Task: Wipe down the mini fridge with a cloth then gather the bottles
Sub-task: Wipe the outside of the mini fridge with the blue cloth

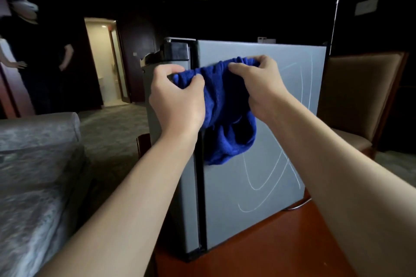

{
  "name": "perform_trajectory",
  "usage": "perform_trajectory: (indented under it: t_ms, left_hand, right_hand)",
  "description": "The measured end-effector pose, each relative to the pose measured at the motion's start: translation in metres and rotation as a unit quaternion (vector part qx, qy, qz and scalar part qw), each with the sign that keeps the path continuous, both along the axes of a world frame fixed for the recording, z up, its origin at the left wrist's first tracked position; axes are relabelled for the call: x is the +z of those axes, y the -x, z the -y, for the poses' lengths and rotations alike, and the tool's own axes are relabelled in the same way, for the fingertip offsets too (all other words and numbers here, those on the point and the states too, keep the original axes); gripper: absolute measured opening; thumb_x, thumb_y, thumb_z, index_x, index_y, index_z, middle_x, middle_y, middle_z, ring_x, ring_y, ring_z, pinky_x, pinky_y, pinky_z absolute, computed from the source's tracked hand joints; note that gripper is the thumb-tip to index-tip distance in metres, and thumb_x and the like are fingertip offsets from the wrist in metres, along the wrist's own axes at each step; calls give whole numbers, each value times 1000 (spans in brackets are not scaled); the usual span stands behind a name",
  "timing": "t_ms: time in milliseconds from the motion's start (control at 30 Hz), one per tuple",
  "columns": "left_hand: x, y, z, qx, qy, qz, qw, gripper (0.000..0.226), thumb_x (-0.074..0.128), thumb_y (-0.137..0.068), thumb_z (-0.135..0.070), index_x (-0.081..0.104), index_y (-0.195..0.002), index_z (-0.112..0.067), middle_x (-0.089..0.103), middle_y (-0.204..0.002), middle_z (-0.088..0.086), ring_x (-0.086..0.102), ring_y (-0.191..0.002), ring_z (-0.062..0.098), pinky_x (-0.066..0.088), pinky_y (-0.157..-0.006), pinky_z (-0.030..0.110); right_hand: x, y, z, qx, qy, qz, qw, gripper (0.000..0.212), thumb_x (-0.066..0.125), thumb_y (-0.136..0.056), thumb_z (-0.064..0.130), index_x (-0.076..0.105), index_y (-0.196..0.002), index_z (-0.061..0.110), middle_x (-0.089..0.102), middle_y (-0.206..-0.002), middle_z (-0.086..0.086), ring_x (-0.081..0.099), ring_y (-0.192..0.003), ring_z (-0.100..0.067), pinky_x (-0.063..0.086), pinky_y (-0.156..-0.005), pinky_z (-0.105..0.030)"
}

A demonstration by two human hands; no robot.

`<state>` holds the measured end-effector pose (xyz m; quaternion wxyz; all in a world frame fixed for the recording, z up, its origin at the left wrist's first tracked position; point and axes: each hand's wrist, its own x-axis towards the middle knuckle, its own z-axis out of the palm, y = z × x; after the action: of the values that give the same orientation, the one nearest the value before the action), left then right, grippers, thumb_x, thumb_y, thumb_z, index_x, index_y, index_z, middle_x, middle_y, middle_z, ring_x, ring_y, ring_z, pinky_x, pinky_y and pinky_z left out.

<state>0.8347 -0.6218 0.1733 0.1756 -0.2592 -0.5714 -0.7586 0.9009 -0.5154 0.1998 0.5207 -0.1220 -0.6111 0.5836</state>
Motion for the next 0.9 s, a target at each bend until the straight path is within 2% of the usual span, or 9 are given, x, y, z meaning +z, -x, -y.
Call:
perform_trajectory:
  t_ms: [100, 200, 333, 400, 467, 533, 600, 733, 900]
  left_hand:
    - [5, -2, 0, 14, 12, -17, 1000, 21, 70, -78, -22, 57, -93, -28, 58, -80, -11, 58, -69, 5, 50, -65, 24]
    - [-10, -3, 2, 34, 39, -60, 997, 20, 68, -81, -23, 56, -96, -25, 62, -80, -6, 58, -67, 8, 47, -63, 23]
    - [-46, -7, 2, 57, 73, -95, 991, 21, 66, -83, -20, 52, -98, -23, 56, -78, -14, 55, -69, 5, 39, -63, 15]
    - [-70, -13, 4, 55, 90, -92, 990, 21, 66, -84, -17, 52, -99, -21, 55, -79, -16, 56, -71, 1, 38, -64, 15]
    - [-97, -19, 8, 61, 116, -93, 987, 21, 66, -85, -15, 52, -99, -19, 53, -77, -18, 55, -72, -10, 36, -61, 9]
    - [-126, -24, 13, 71, 144, -92, 983, 20, 67, -85, -14, 53, -98, -17, 51, -77, -19, 54, -72, -13, 36, -60, 12]
    - [-156, -28, 16, 73, 175, -71, 979, 21, 68, -84, -15, 52, -97, -19, 53, -78, -16, 56, -69, 1, 38, -63, 19]
    - [-224, -36, 18, 81, 221, 4, 972, 26, 72, -78, -8, 54, -92, -18, 59, -78, -4, 59, -69, 24, 33, -64, 21]
    - [-286, -39, 18, 68, 284, 86, 953, 33, 79, -72, -6, 52, -86, -21, 61, -70, 2, 67, -71, 39, 45, -66, 34]
  right_hand:
    - [1, 3, -1, -10, 5, 3, 1000, 29, 71, -70, 16, 48, -87, 13, 62, -93, -20, 65, -86, -31, 53, -80, -61]
    - [-19, 7, 0, -29, 0, 4, 1000, 28, 70, -73, 24, 49, -92, 22, 64, -104, -17, 66, -98, -33, 54, -85, -53]
    - [-54, 7, 1, -57, 12, 40, 997, 26, 67, -74, 28, 48, -91, 26, 64, -97, -7, 65, -96, -27, 54, -85, -51]
    - [-76, 3, 3, -59, 26, 63, 996, 24, 65, -79, 22, 48, -95, 23, 61, -93, -5, 64, -89, -22, 55, -84, -47]
    - [-102, 0, 7, -59, 38, 86, 994, 22, 60, -83, 16, 48, -100, 21, 59, -89, -1, 59, -82, -17, 54, -80, -40]
    - [-133, -2, 11, -65, 59, 108, 990, 22, 57, -84, 14, 47, -102, 20, 56, -85, 3, 54, -76, -13, 49, -74, -34]
    - [-166, -2, 14, -70, 103, 127, 984, 20, 57, -84, 14, 47, -101, 18, 53, -82, 4, 50, -70, -10, 45, -69, -29]
    - [-232, -3, 11, -43, 233, 172, 956, 19, 59, -83, 7, 45, -91, 17, 49, -76, -1, 45, -64, -13, 37, -55, -24]
    - [-292, -6, 8, -23, 302, 268, 915, 21, 57, -84, 8, 42, -98, 15, 48, -81, -3, 46, -70, -16, 39, -59, -28]
